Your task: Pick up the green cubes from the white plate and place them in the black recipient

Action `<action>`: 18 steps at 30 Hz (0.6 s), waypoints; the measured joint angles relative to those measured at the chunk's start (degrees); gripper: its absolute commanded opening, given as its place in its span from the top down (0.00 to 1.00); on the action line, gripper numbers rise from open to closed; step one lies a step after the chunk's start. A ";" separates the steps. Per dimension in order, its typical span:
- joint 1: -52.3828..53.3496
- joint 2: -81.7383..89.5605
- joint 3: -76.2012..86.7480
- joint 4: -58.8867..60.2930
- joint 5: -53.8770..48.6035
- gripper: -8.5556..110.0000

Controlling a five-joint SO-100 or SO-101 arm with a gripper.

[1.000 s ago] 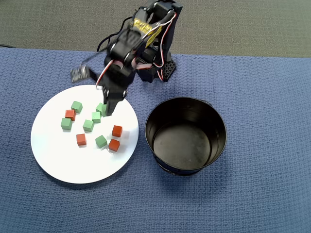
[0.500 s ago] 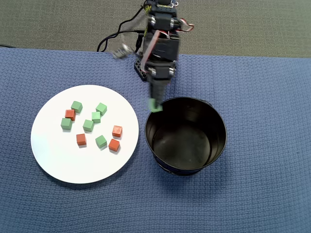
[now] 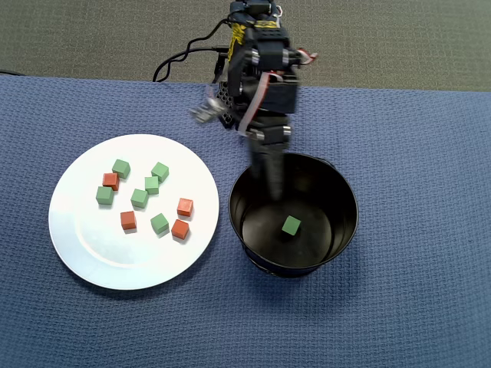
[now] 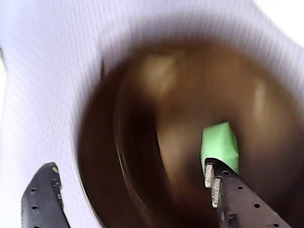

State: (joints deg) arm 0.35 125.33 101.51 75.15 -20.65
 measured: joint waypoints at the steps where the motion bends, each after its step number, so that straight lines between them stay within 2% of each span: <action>1: 2.90 0.18 0.00 0.00 -0.18 0.78; 7: 18.28 -3.34 -0.09 -2.90 -2.37 0.75; 10: 22.94 -9.58 -0.53 -3.16 -7.03 0.72; 13: 25.40 -17.67 -0.88 -5.89 -16.87 0.72; 18: 30.67 -25.84 -0.88 -13.10 -38.76 0.71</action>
State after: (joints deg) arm 31.03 99.49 100.63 62.05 -59.41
